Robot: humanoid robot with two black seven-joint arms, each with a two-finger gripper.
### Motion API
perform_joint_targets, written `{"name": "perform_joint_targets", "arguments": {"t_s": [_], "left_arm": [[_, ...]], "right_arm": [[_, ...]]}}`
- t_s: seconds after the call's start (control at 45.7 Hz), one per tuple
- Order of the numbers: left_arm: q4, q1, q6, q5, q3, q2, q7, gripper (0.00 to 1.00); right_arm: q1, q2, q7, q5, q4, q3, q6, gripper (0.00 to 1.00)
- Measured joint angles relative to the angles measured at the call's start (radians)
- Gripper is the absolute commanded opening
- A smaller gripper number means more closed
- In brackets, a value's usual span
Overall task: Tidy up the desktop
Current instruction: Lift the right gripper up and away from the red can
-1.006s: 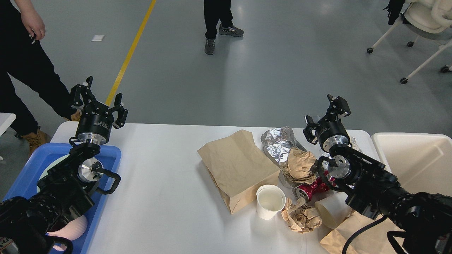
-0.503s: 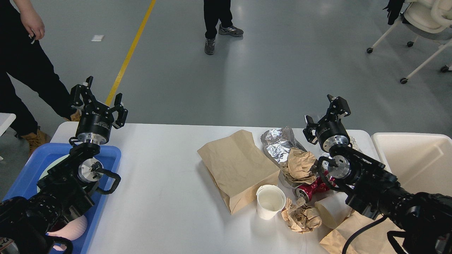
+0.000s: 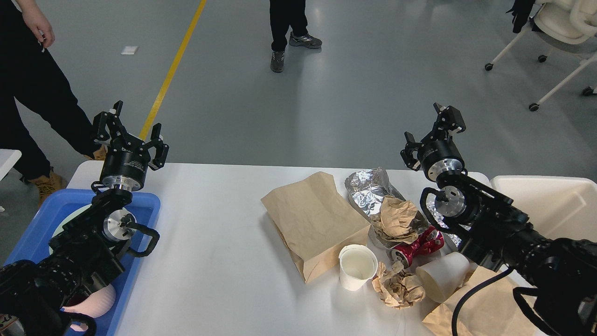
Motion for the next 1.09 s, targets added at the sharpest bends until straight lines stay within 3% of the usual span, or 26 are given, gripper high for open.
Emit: {"name": "perform_joint_targets", "arguments": {"t_s": [1.094], "left_arm": [[0.0,0.0,0.0,0.001,0.0,0.0,-0.001,0.96]], "right_arm": [[0.083,-0.103,0.009,0.0,-0.005,0.007,0.001,1.0]]}}
